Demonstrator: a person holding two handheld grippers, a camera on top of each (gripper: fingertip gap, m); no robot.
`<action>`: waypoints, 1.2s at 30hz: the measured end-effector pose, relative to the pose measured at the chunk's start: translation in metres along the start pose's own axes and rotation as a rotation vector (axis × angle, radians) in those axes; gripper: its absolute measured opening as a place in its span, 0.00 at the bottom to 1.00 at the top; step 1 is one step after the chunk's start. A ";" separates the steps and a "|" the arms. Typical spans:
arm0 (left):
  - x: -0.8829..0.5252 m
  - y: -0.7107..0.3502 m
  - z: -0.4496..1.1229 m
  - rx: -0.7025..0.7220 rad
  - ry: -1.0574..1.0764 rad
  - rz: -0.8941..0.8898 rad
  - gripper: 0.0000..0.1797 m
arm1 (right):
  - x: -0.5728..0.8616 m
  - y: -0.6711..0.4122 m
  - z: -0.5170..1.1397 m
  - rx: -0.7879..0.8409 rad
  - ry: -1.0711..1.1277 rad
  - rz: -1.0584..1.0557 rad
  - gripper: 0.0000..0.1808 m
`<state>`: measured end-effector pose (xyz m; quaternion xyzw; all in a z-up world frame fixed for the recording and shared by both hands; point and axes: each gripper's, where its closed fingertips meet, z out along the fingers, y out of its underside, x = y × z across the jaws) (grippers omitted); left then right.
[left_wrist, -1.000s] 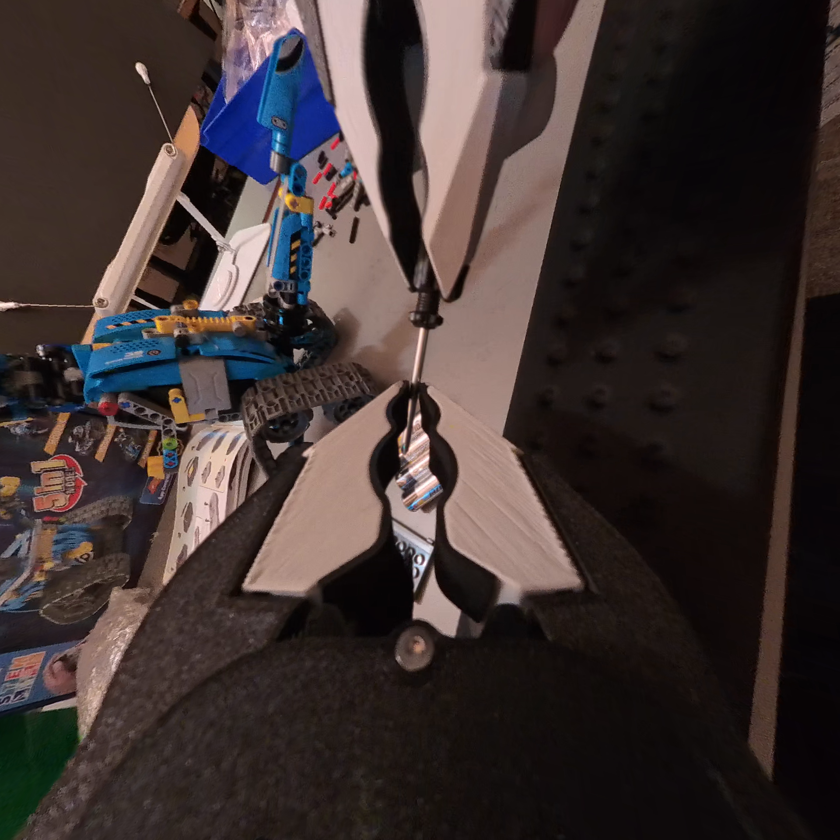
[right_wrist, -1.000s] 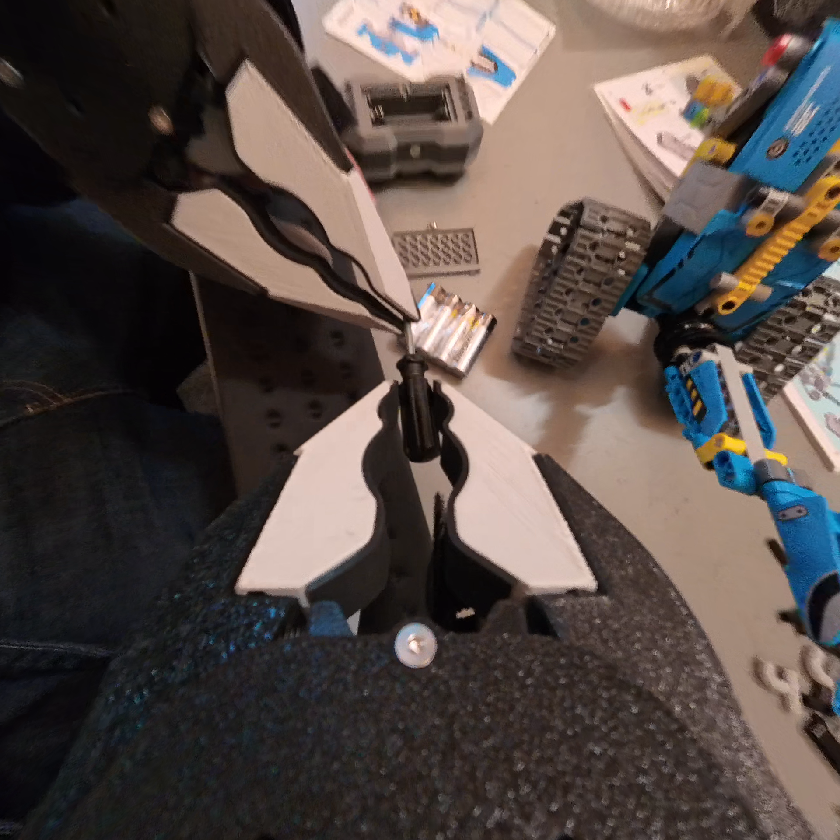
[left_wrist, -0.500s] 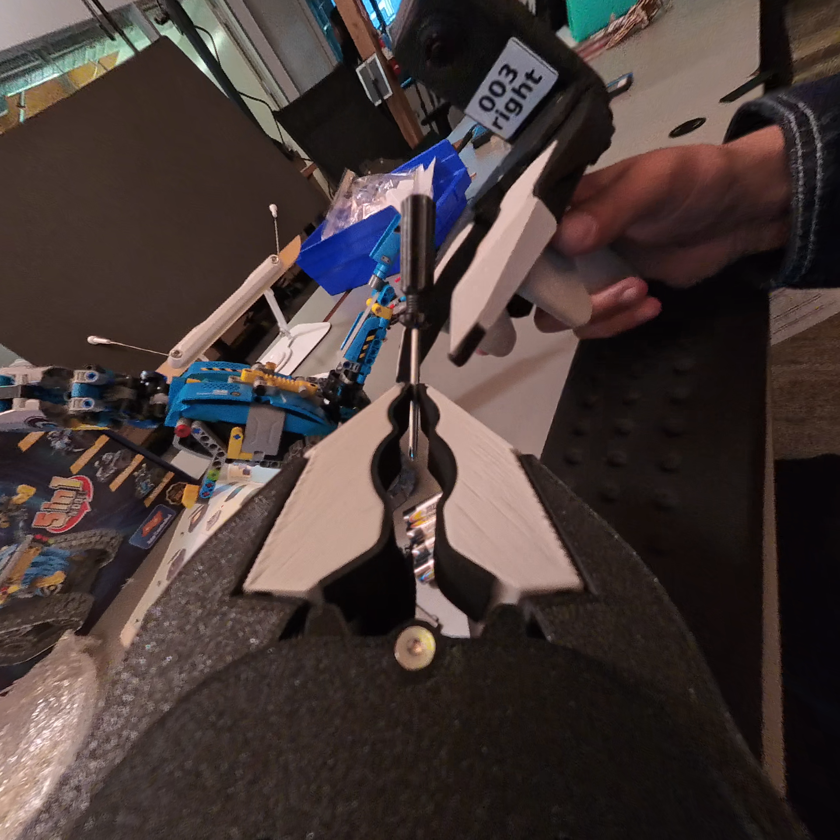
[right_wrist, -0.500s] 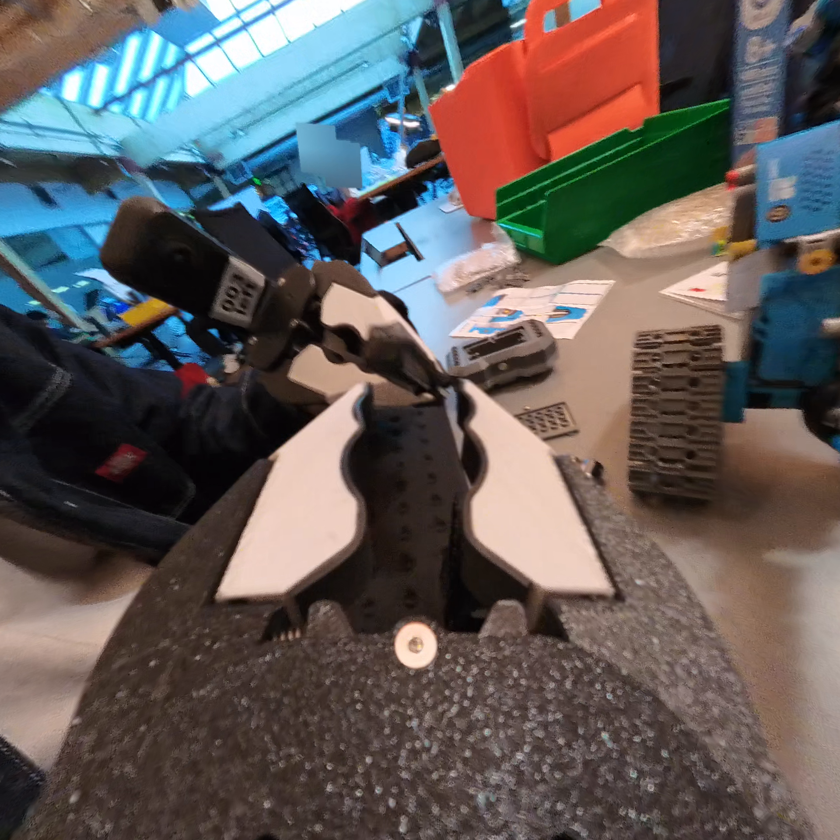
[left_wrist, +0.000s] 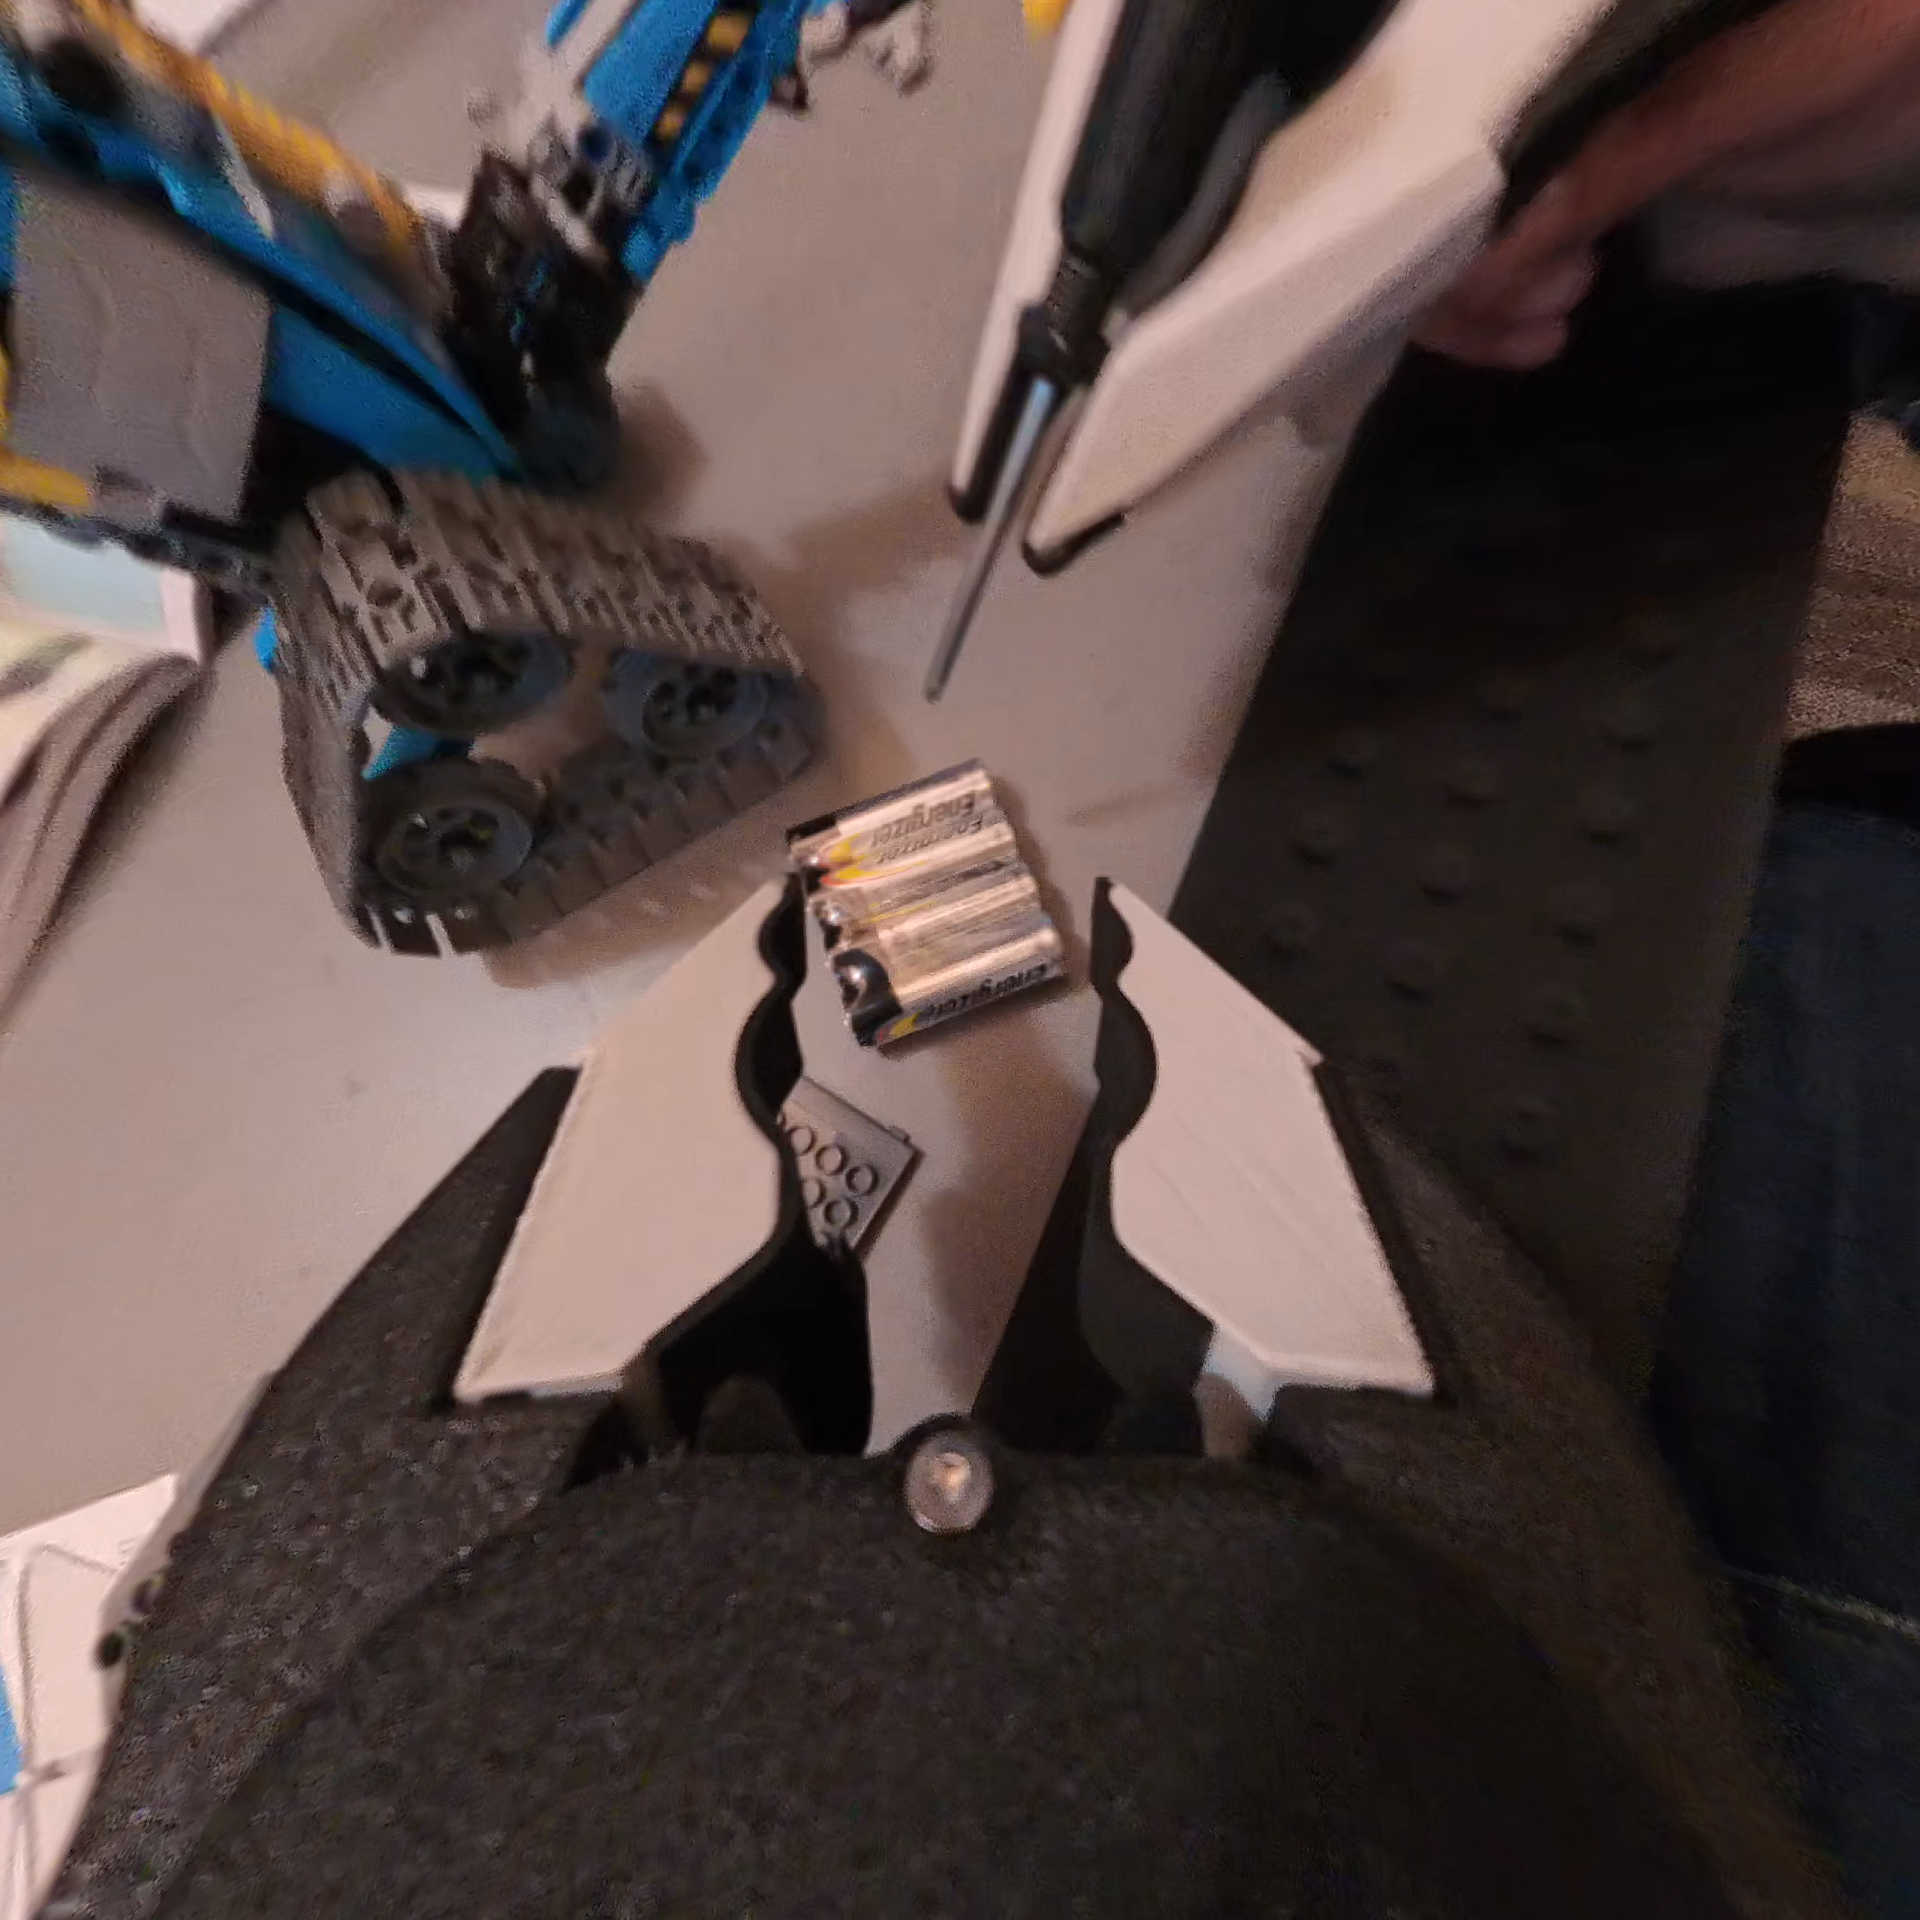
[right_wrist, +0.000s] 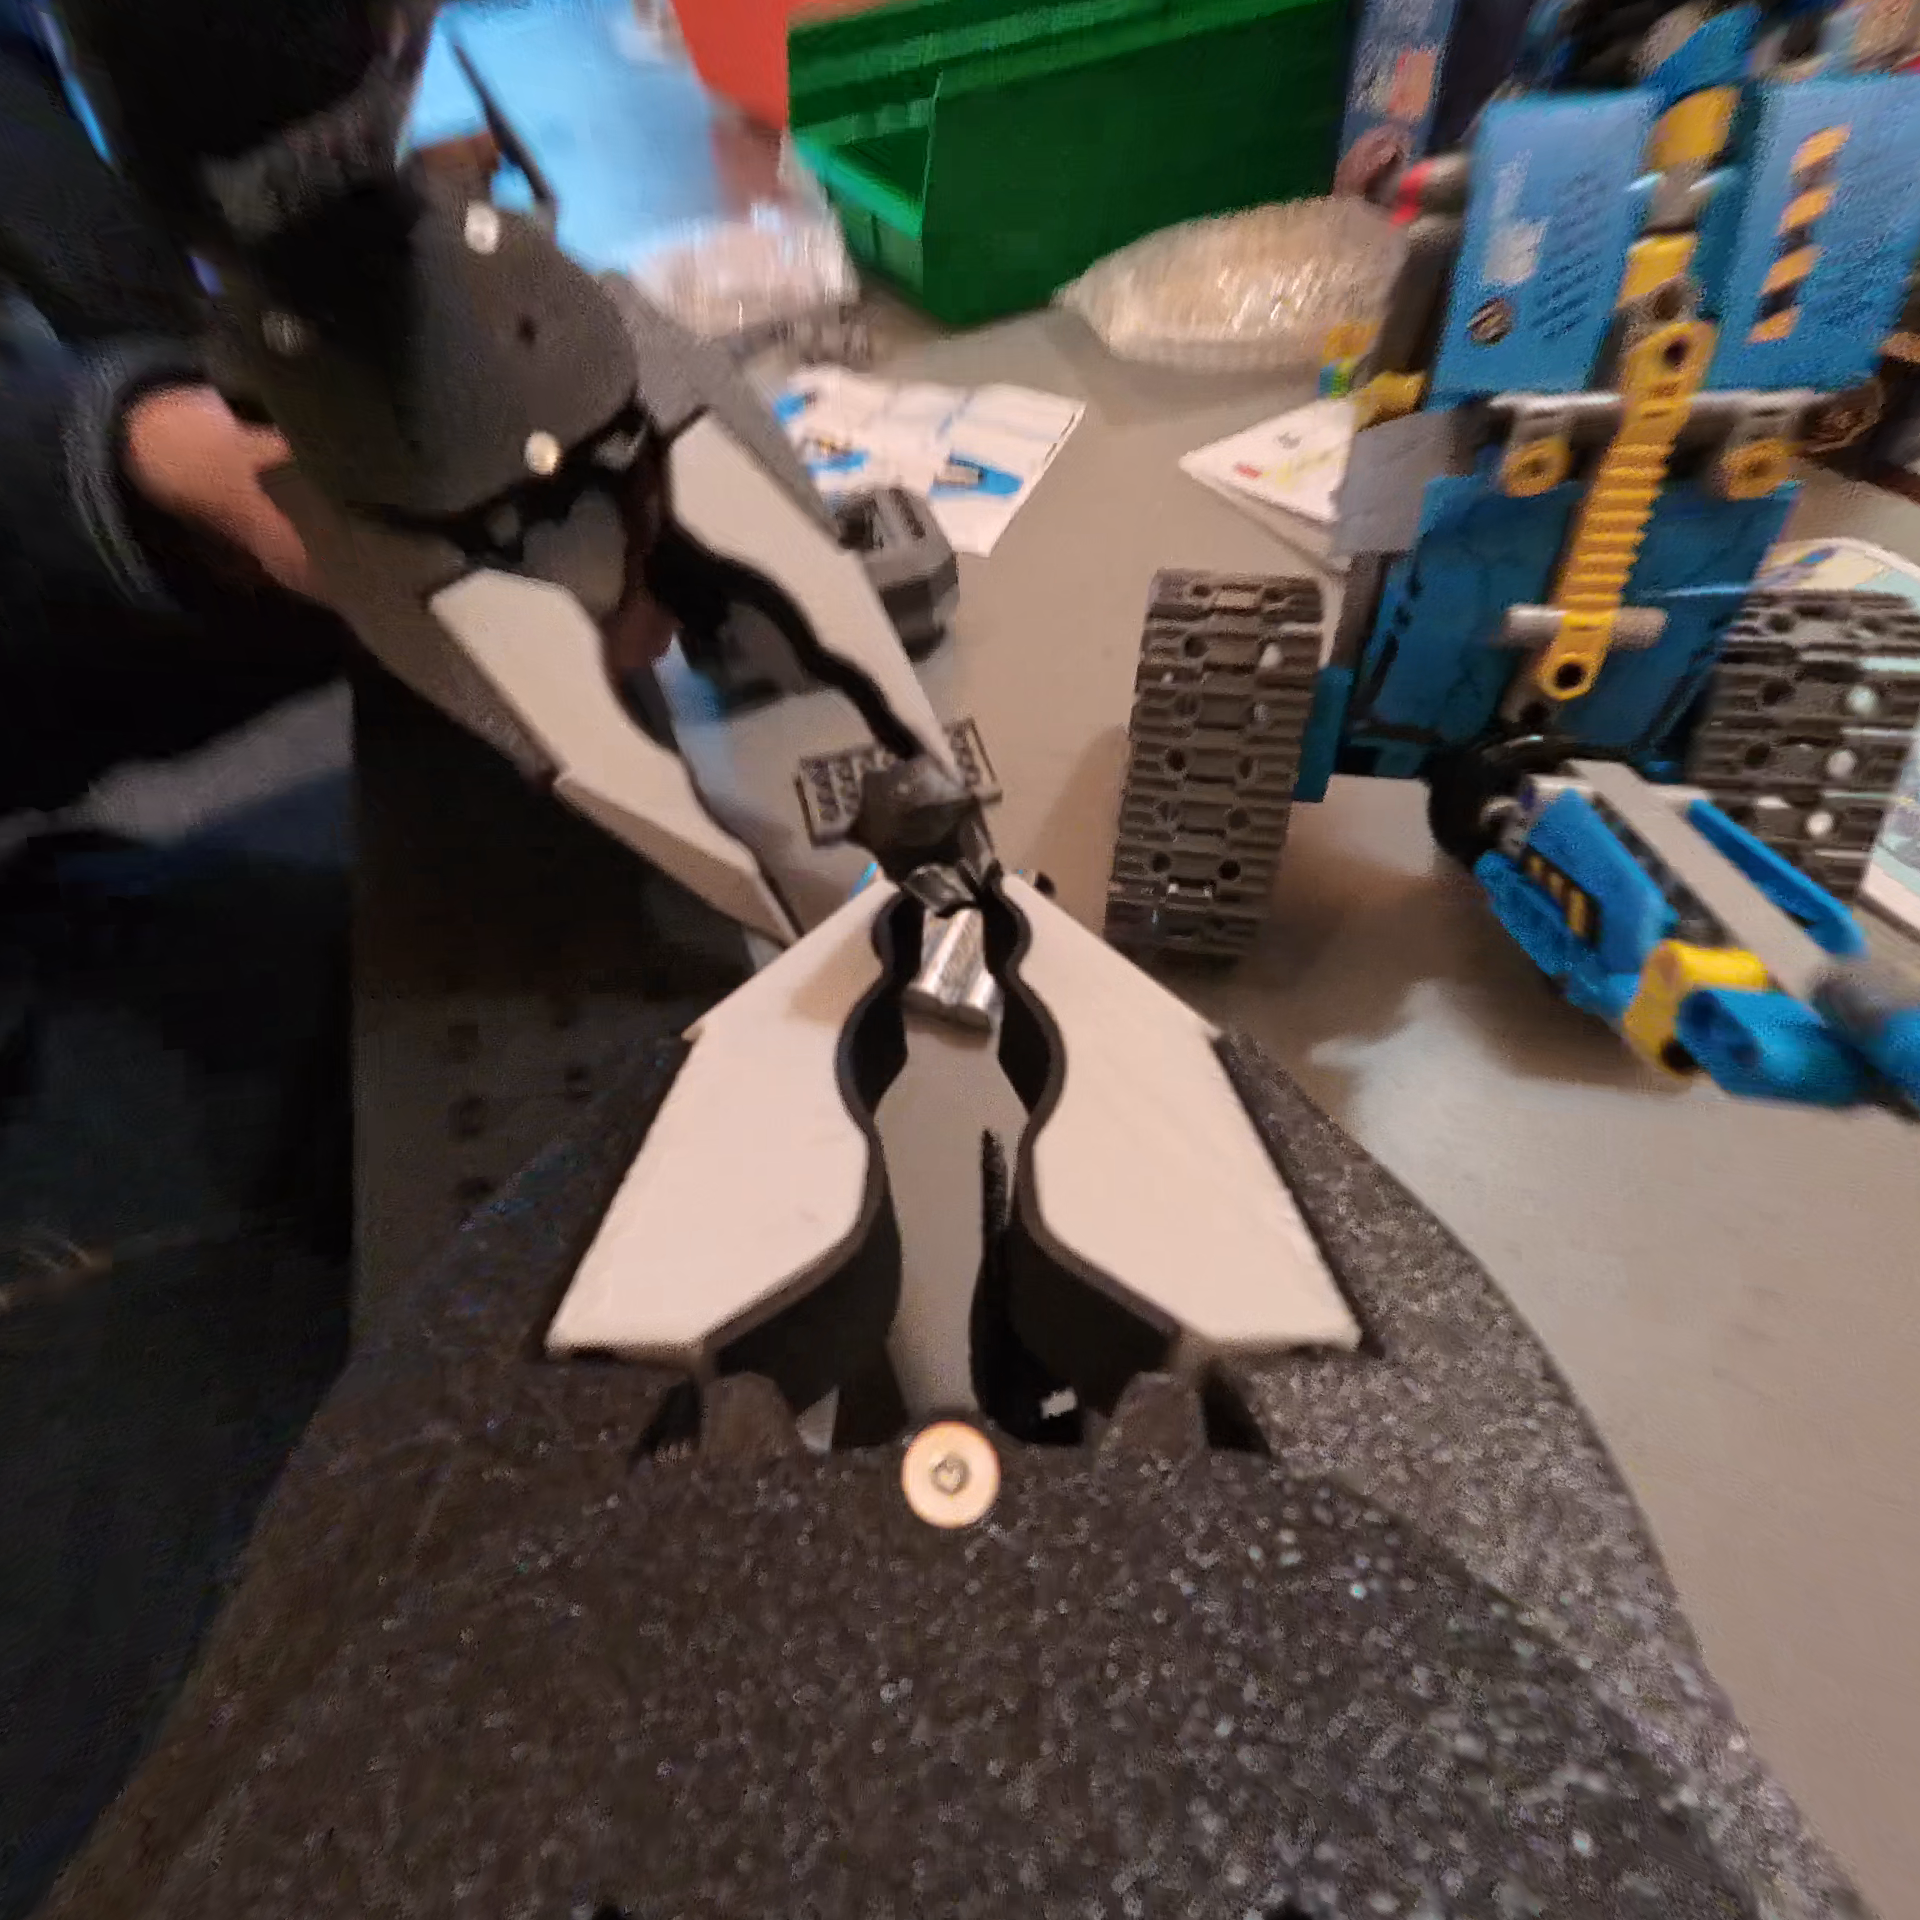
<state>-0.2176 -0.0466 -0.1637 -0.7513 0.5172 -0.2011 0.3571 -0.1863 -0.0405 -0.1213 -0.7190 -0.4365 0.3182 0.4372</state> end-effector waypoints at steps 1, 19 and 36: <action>0.000 0.003 0.005 -0.025 -0.001 -0.011 0.29 | 0.000 0.004 0.005 -0.045 -0.010 -0.042 0.05; -0.003 0.017 0.020 -0.105 0.058 -0.083 0.29 | -0.021 0.028 0.023 -0.129 -0.094 -0.555 0.06; -0.003 0.017 0.021 -0.099 0.081 -0.099 0.28 | -0.022 0.036 0.026 -0.128 -0.046 -0.938 0.06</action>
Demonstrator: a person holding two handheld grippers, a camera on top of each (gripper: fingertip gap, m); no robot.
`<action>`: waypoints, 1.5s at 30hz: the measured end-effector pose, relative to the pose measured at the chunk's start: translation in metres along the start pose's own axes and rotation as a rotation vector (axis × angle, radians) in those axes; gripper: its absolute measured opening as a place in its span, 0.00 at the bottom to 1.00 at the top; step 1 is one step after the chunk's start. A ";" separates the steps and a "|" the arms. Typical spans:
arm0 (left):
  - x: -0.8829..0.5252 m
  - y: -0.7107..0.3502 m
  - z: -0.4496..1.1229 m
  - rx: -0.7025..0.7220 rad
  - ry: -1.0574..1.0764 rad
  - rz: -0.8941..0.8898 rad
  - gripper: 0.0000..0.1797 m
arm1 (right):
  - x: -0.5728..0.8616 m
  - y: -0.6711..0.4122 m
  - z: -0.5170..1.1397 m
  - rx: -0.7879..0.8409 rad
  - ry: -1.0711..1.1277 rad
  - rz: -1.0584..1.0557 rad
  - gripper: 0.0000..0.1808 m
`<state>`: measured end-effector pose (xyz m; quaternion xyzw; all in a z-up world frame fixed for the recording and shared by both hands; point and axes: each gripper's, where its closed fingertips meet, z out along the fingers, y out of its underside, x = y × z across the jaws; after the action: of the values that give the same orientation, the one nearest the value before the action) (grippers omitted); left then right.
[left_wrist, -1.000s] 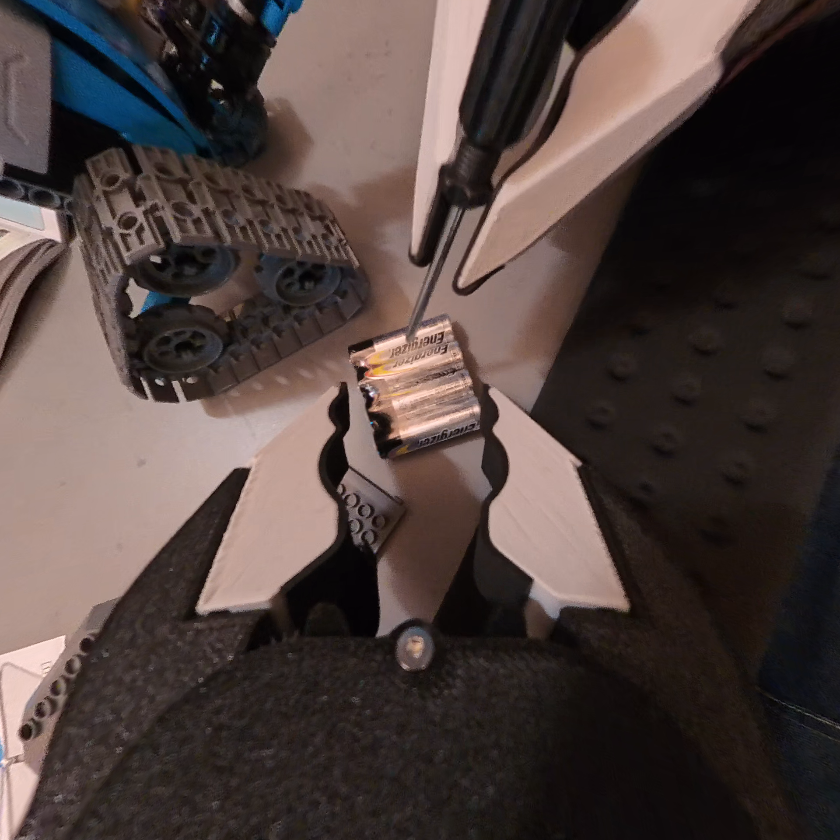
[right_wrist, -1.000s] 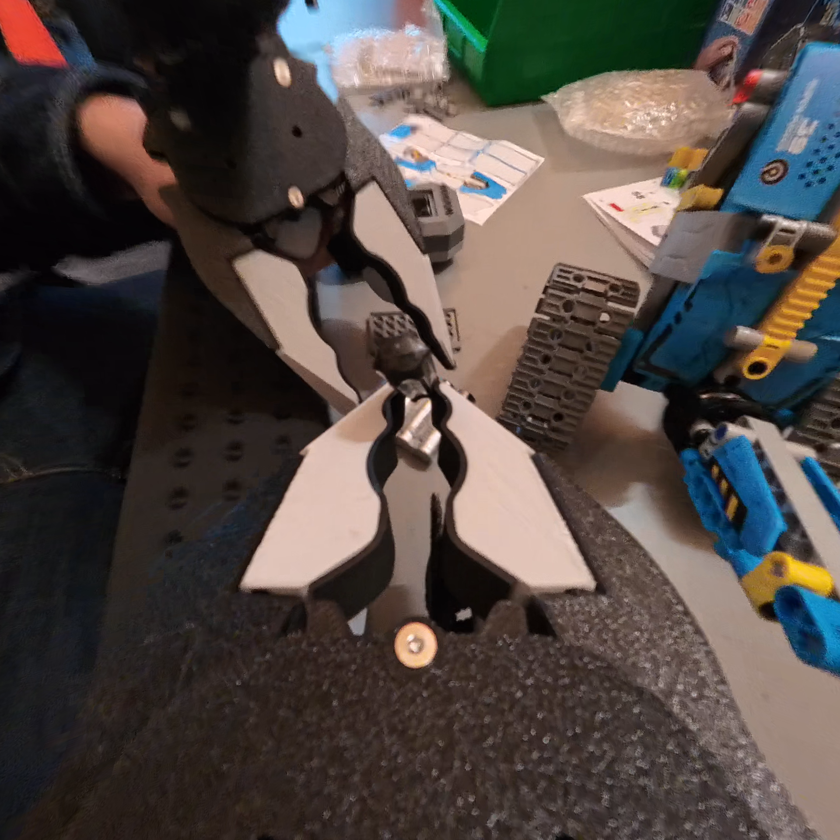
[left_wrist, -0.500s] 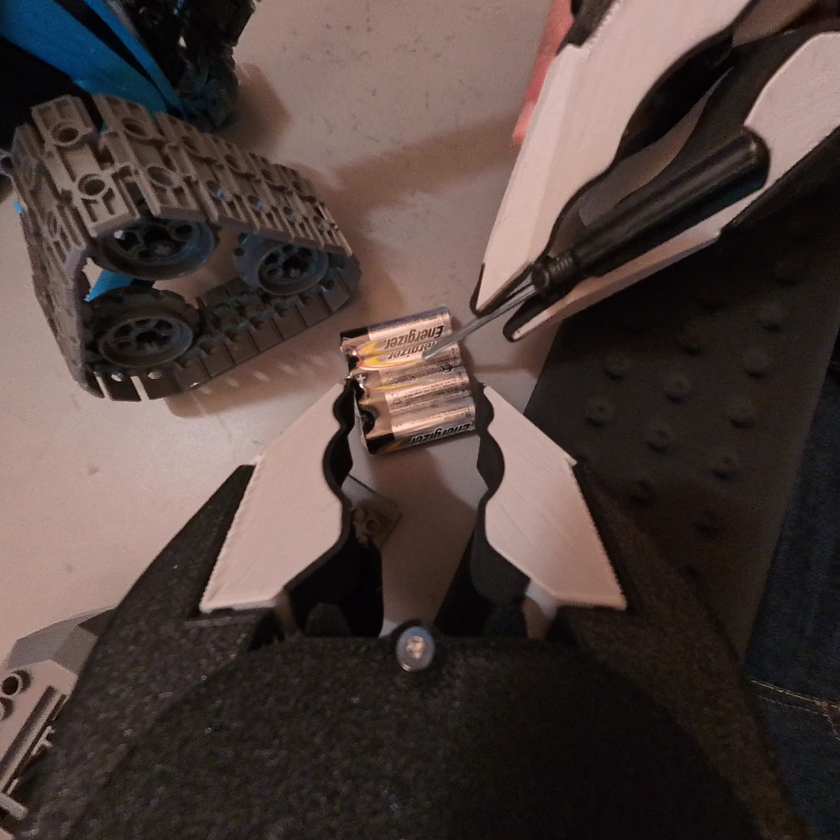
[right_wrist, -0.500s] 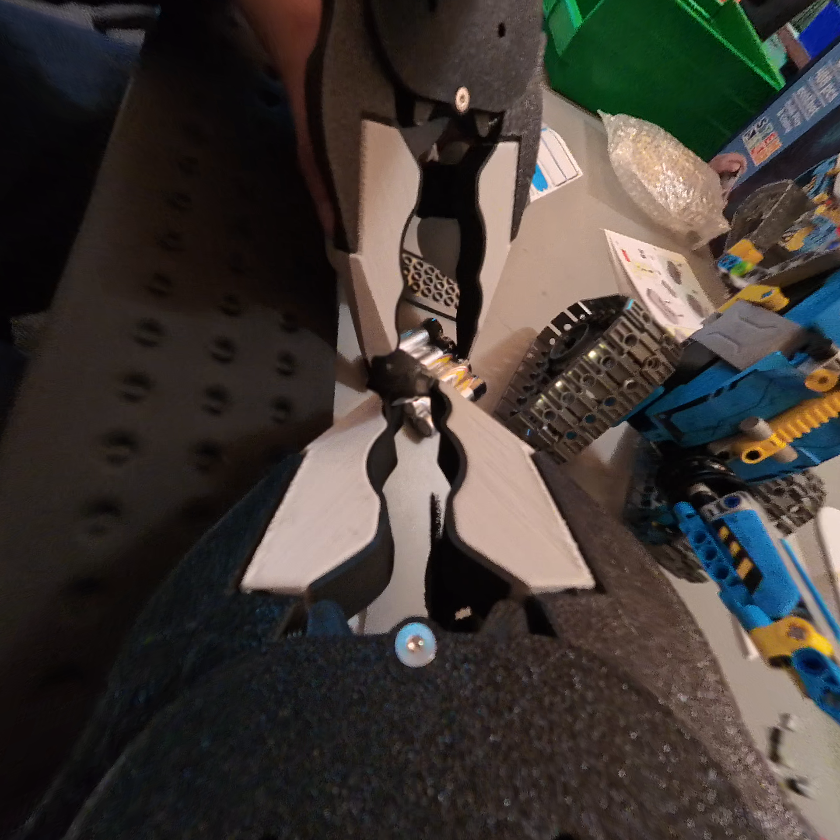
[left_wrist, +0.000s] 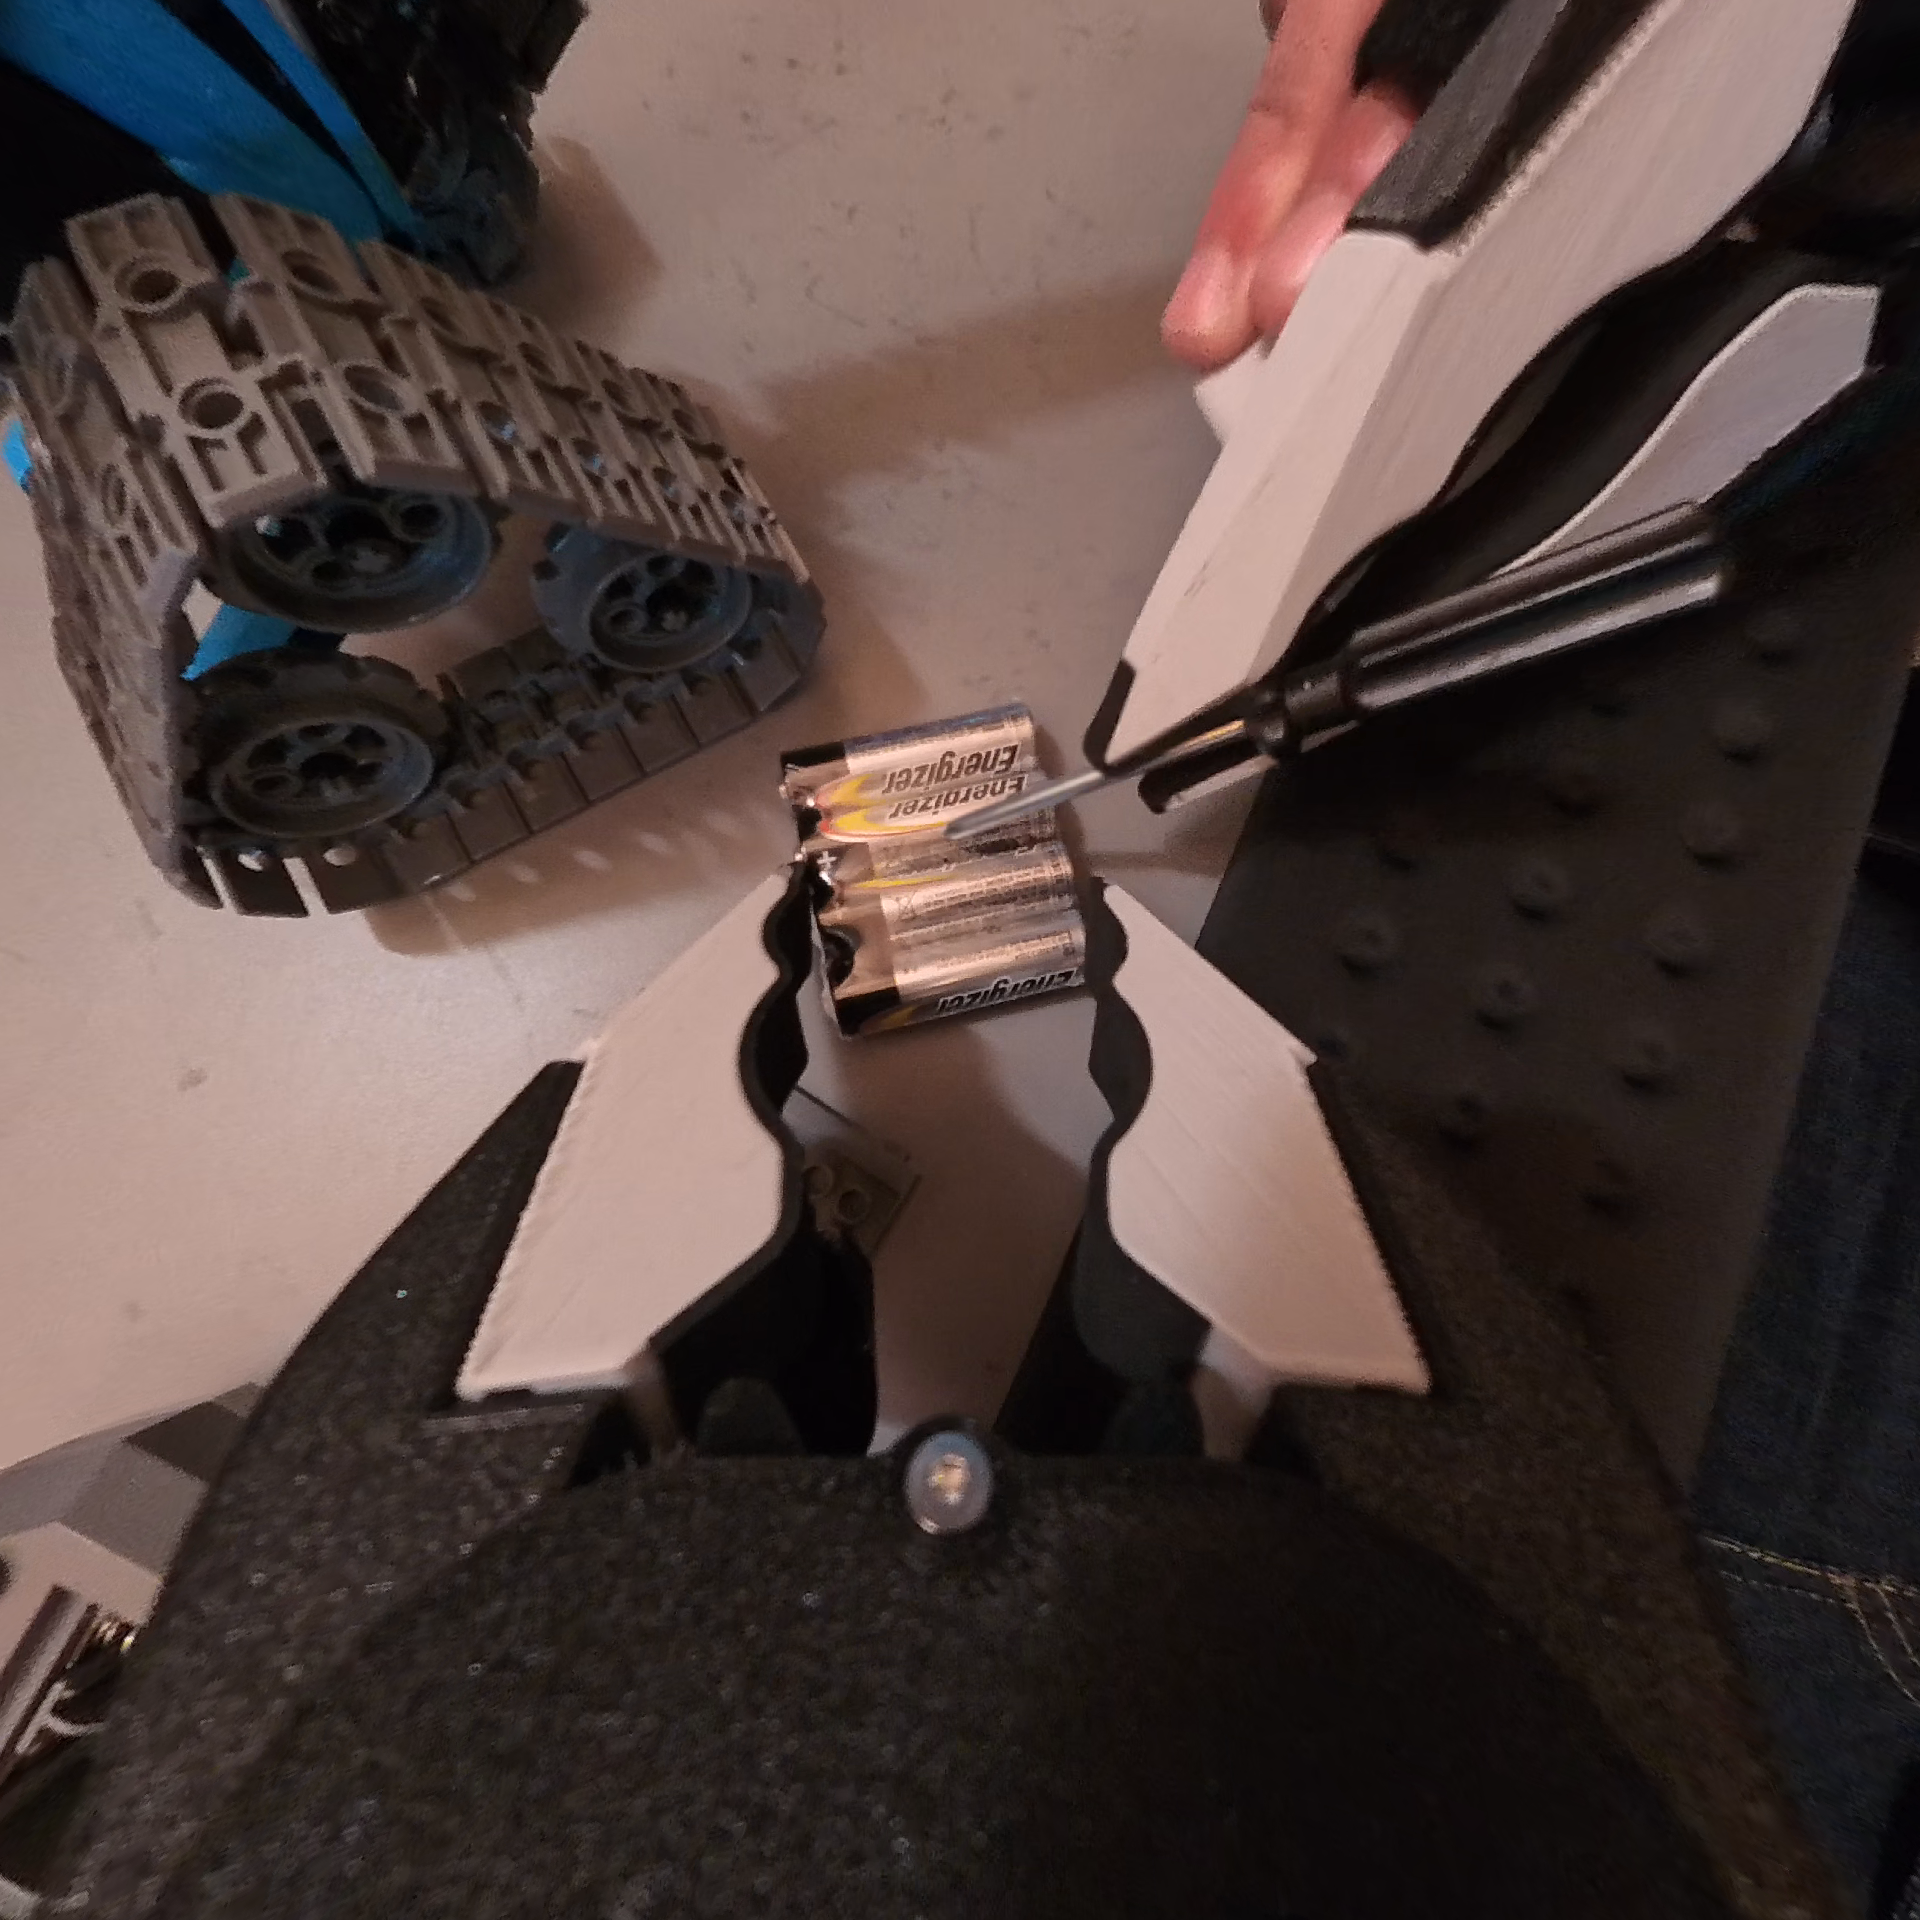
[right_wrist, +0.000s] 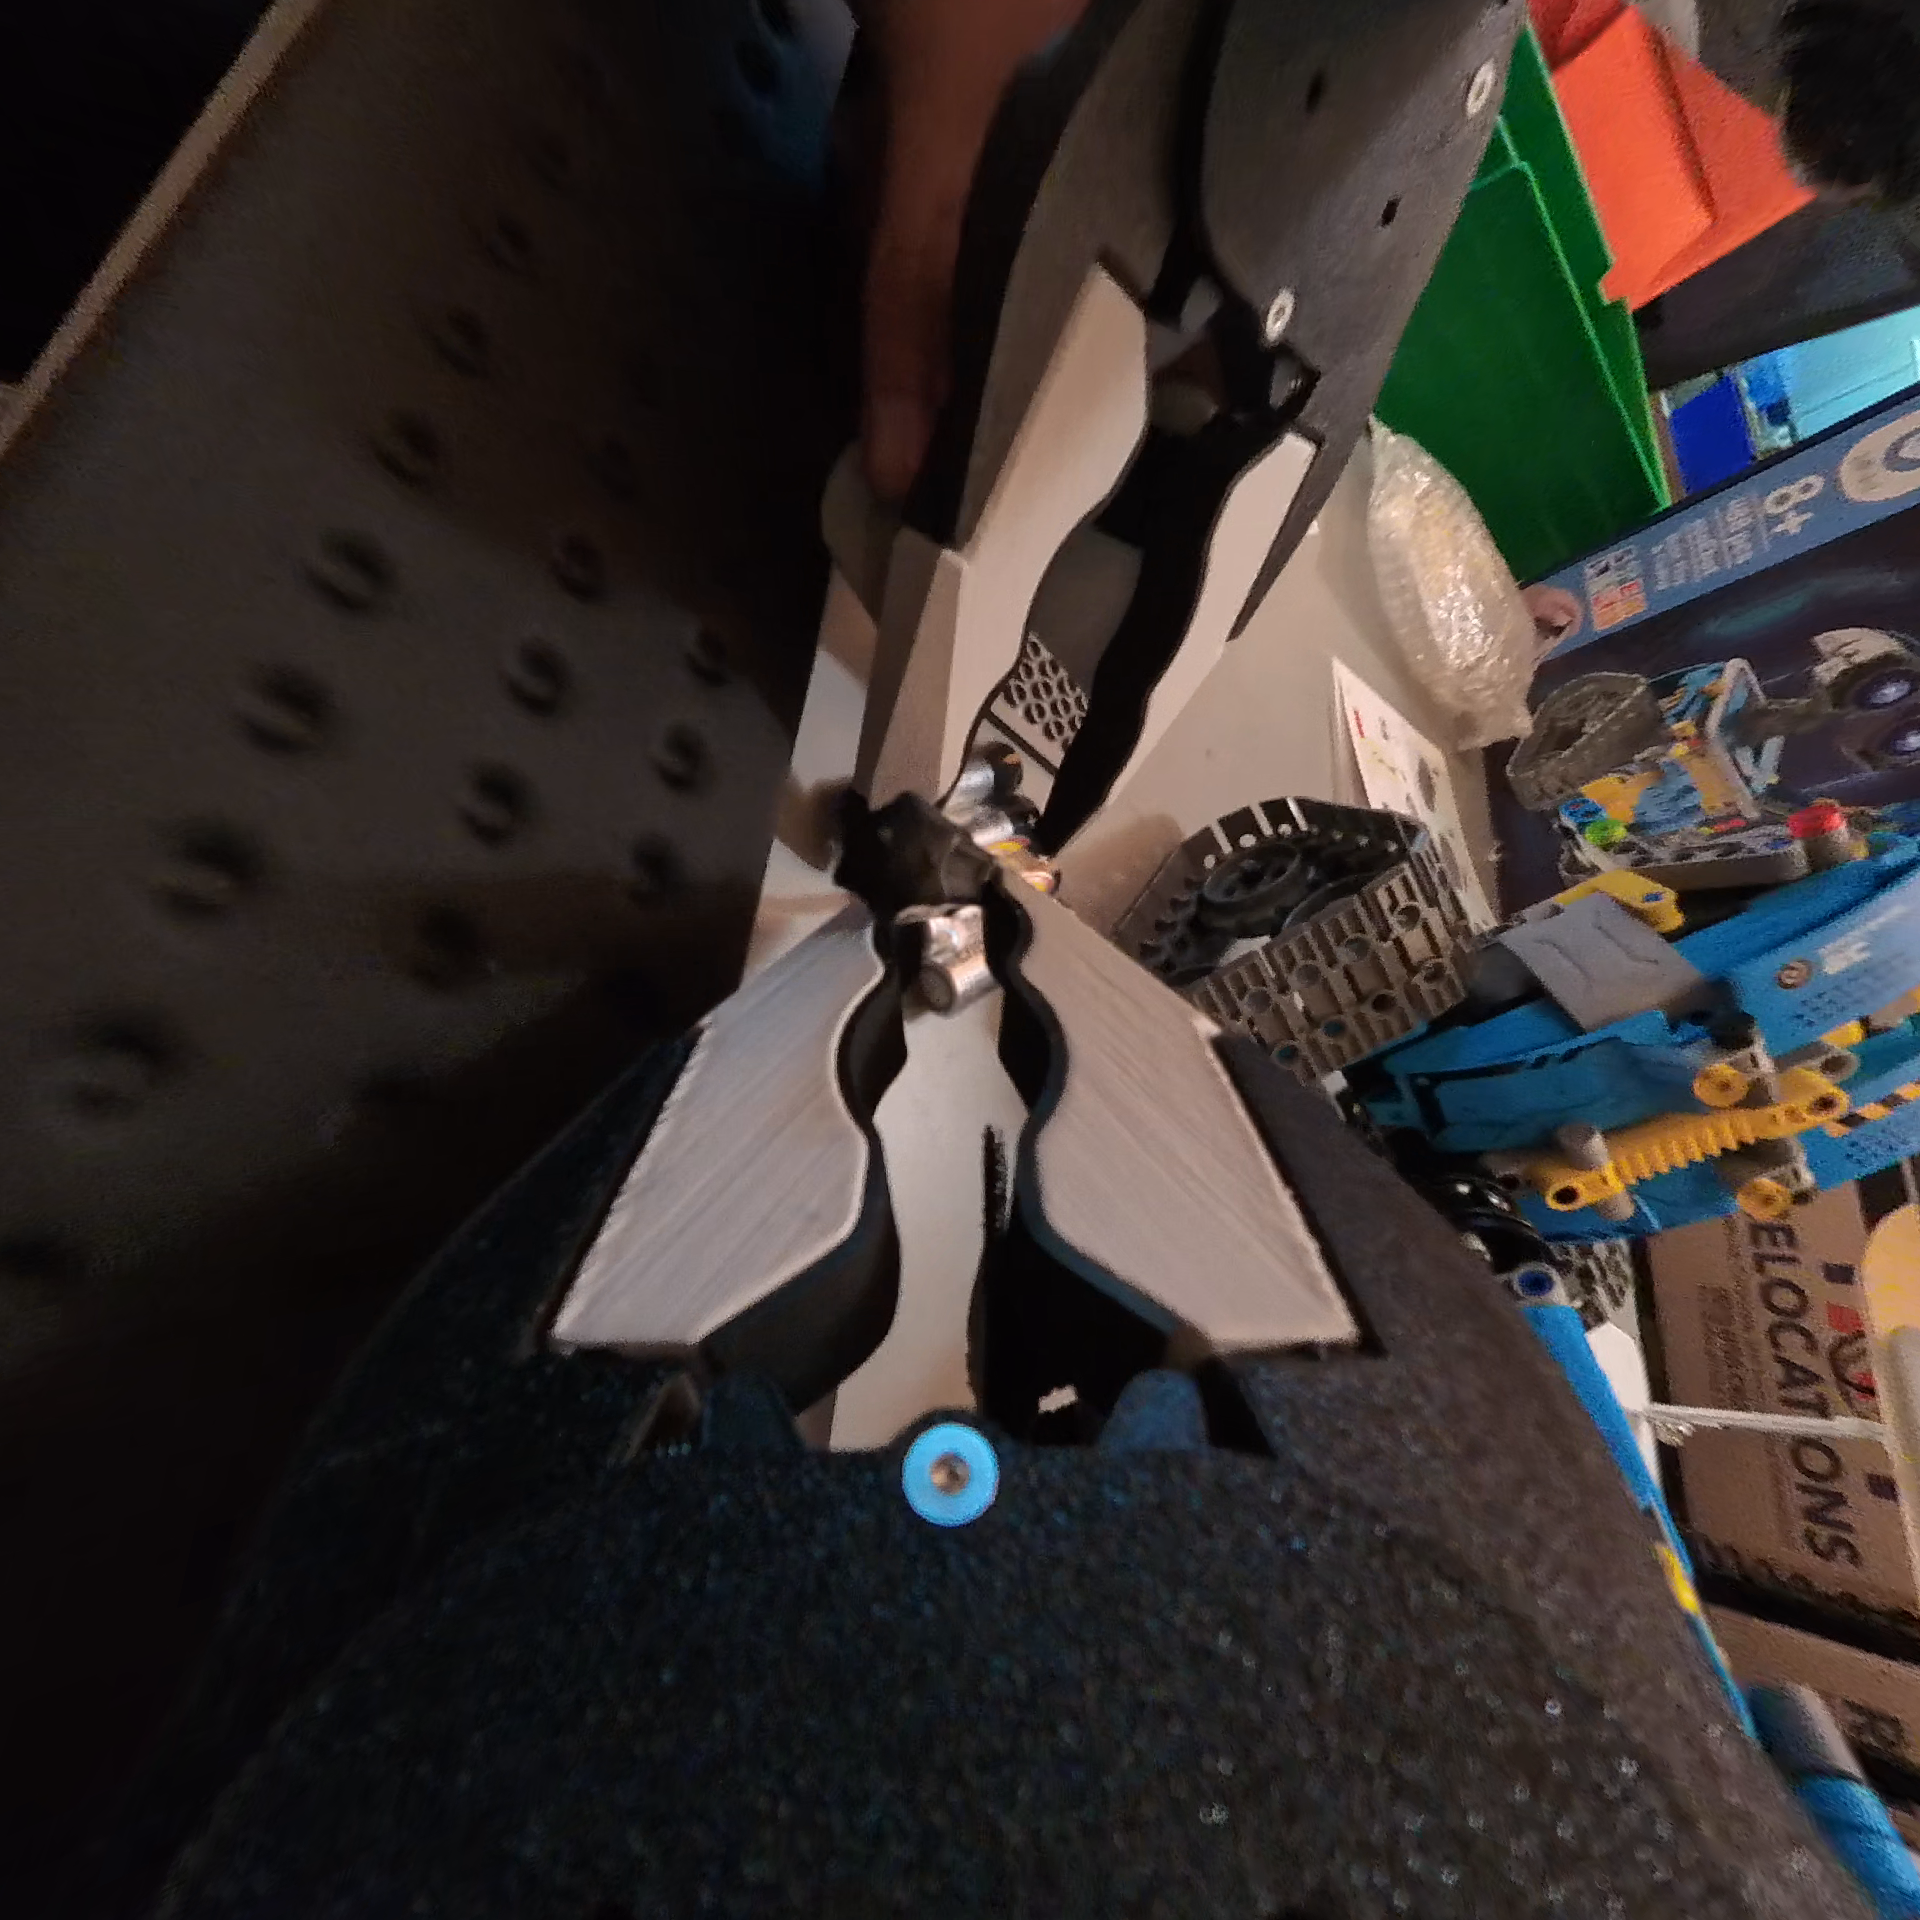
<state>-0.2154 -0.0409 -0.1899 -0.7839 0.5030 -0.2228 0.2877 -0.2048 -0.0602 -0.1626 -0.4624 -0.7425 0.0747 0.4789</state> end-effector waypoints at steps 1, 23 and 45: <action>0.000 0.000 0.000 0.000 0.001 -0.001 0.28 | 0.000 -0.004 -0.002 0.024 -0.010 0.014 0.06; 0.000 0.001 0.001 0.000 0.023 -0.024 0.28 | 0.020 -0.007 0.014 -0.166 -0.300 0.546 0.05; 0.000 0.001 0.001 0.002 0.034 -0.040 0.28 | -0.001 0.010 0.003 -0.097 -0.099 0.145 0.05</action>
<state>-0.2154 -0.0411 -0.1912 -0.7896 0.4920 -0.2422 0.2753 -0.2004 -0.0545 -0.1709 -0.5335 -0.7324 0.0958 0.4121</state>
